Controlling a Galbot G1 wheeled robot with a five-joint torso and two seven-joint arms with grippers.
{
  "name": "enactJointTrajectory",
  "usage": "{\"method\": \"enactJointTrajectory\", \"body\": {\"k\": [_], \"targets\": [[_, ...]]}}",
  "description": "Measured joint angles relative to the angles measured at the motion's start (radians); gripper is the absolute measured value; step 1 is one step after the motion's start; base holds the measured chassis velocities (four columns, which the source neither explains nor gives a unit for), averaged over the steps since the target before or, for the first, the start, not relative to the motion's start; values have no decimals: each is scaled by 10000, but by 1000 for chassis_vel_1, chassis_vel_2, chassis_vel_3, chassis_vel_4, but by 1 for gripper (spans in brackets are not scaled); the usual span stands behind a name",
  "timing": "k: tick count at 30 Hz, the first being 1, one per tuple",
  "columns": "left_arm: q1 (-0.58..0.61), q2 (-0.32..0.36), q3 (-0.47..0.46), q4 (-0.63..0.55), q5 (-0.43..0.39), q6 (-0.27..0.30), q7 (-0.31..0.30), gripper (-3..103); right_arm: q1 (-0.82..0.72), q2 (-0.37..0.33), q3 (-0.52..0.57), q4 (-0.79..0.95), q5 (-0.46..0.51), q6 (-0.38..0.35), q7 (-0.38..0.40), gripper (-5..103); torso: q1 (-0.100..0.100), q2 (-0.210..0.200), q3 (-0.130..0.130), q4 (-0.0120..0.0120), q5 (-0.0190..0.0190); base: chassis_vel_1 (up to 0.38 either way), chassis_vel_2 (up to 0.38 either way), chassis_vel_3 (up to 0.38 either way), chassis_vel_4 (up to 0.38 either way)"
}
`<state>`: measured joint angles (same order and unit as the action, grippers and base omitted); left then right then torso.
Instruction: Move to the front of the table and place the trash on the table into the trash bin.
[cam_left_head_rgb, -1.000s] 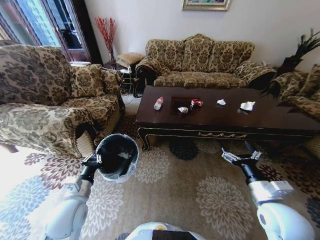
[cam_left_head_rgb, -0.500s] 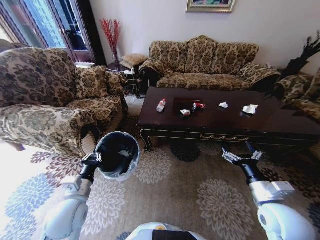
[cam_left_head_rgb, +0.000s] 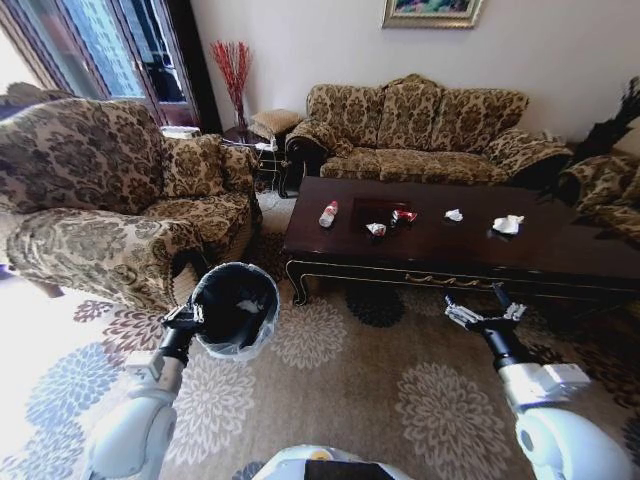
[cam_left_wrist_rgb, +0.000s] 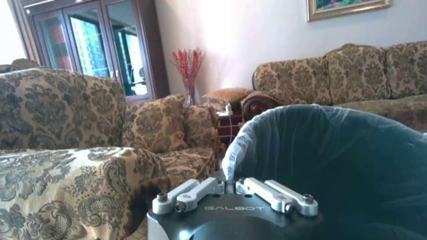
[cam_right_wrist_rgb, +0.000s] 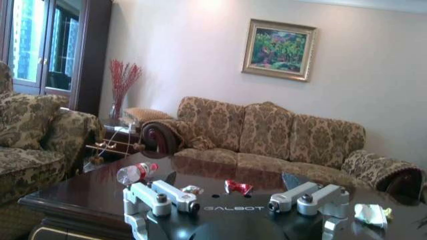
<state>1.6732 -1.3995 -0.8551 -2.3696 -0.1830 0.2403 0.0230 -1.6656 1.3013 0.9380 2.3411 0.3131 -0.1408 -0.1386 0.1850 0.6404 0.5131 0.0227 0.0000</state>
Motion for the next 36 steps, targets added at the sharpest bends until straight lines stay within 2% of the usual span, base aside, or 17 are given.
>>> {"method": "enactJointTrajectory", "body": {"k": [36], "targets": [[-70,8,1,-4,-69,-24,-26,3,-28,98,-27,27,-74,30,-110,100,653,1553,900,0,0,0,0,0,0]]}}
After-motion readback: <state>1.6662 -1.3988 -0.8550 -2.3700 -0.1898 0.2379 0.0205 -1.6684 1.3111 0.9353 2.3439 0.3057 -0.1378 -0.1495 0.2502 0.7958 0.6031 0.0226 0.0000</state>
